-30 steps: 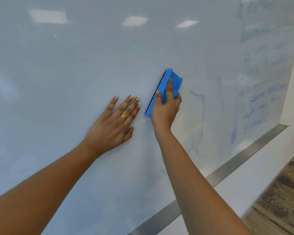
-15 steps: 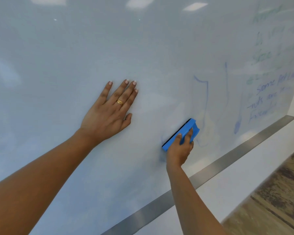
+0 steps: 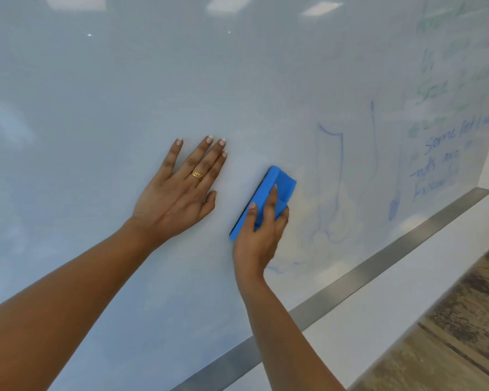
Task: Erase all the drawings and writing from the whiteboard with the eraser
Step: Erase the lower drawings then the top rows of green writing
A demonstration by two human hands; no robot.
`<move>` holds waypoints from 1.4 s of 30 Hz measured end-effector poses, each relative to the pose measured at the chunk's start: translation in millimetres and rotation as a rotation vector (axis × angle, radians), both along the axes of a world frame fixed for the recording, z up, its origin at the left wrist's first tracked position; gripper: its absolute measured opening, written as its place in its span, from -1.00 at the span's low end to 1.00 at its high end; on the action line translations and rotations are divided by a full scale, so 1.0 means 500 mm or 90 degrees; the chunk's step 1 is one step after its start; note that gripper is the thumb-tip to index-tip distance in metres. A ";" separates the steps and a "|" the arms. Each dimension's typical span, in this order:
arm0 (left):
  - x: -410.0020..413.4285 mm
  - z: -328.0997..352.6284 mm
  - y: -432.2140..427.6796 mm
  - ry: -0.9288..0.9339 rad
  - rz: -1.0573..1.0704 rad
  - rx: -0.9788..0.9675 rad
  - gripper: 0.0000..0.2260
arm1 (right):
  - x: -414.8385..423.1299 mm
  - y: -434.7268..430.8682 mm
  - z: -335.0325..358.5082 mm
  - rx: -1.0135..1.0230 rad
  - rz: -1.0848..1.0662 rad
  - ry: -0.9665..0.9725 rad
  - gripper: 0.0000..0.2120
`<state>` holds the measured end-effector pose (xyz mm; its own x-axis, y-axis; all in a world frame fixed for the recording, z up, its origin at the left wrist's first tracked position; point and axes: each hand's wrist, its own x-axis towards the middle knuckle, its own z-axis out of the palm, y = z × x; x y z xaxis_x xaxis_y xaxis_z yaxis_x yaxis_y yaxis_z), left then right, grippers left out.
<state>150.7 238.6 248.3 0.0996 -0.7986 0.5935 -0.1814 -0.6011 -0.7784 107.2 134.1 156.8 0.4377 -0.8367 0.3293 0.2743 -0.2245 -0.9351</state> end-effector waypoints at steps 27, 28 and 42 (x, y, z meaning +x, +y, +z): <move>0.016 -0.098 -0.056 -0.001 -0.021 0.072 -0.47 | 0.027 -0.149 -0.301 0.377 -0.026 0.111 -0.53; 0.016 -0.099 -0.057 -0.002 -0.021 0.071 -0.47 | 0.031 -0.161 -0.308 0.418 -0.017 0.127 -0.53; 0.018 -0.108 -0.059 0.010 -0.035 0.058 -0.46 | 0.036 -0.152 -0.101 0.286 0.012 -0.017 -0.55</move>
